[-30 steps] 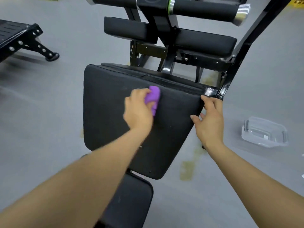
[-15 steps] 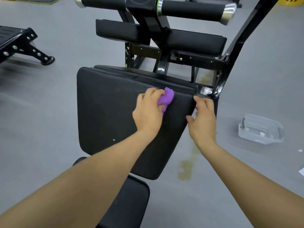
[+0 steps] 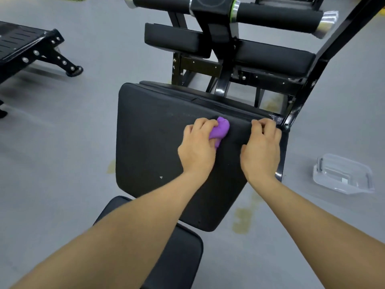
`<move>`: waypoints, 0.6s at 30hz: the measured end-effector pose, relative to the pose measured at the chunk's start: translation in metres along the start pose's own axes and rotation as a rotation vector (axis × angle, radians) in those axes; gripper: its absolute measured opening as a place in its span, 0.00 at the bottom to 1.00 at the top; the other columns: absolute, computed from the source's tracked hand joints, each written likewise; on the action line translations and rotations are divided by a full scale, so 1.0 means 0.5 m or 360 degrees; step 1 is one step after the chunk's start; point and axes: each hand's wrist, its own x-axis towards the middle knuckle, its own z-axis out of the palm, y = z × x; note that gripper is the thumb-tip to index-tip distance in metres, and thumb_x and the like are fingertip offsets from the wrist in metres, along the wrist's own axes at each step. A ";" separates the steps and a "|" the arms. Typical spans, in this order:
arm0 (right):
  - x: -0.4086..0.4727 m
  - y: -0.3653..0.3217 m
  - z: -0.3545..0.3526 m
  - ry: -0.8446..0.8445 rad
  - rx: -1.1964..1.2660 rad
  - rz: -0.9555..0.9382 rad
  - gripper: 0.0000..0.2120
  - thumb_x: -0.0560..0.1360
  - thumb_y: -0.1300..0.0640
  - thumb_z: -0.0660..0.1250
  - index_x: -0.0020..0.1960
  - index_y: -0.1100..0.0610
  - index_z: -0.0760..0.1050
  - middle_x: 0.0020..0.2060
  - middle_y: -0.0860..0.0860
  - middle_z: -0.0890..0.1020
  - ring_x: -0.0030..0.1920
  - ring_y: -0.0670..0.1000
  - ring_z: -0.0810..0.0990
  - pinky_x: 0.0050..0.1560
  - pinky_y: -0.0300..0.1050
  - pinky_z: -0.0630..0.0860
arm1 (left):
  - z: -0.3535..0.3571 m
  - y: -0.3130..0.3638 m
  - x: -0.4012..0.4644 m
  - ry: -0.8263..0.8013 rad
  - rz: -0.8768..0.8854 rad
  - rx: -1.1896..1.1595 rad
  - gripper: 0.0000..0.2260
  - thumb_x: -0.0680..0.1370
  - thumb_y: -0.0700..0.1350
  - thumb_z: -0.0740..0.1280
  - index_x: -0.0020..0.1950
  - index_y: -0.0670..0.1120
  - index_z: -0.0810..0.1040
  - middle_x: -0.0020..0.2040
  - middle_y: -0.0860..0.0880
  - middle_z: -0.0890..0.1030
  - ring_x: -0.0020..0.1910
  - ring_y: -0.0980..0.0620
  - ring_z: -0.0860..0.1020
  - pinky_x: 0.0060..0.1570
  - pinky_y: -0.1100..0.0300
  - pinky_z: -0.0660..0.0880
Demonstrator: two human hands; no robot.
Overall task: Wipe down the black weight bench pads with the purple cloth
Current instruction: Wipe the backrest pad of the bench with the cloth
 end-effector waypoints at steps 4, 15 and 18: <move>-0.002 -0.005 -0.001 -0.0041 -0.0043 0.0024 0.27 0.72 0.69 0.65 0.70 0.60 0.64 0.66 0.54 0.66 0.62 0.55 0.64 0.49 0.45 0.72 | -0.058 -0.109 0.085 0.0322 -0.0642 -0.0069 0.16 0.76 0.44 0.64 0.63 0.55 0.72 0.63 0.54 0.71 0.60 0.49 0.71 0.45 0.56 0.67; 0.001 0.022 -0.027 -0.0214 -0.0075 -0.0125 0.29 0.74 0.63 0.67 0.72 0.58 0.61 0.66 0.51 0.65 0.64 0.53 0.63 0.53 0.48 0.72 | -0.012 0.012 0.031 -0.0100 0.0104 0.0107 0.18 0.77 0.43 0.64 0.66 0.56 0.71 0.65 0.56 0.70 0.60 0.50 0.68 0.46 0.57 0.67; -0.004 0.028 -0.036 -0.0228 -0.0057 -0.0124 0.29 0.74 0.61 0.67 0.73 0.57 0.61 0.66 0.51 0.64 0.64 0.53 0.63 0.53 0.50 0.74 | -0.024 -0.016 0.045 -0.0110 0.0196 0.0080 0.18 0.77 0.44 0.63 0.67 0.56 0.71 0.65 0.57 0.70 0.63 0.53 0.67 0.45 0.57 0.68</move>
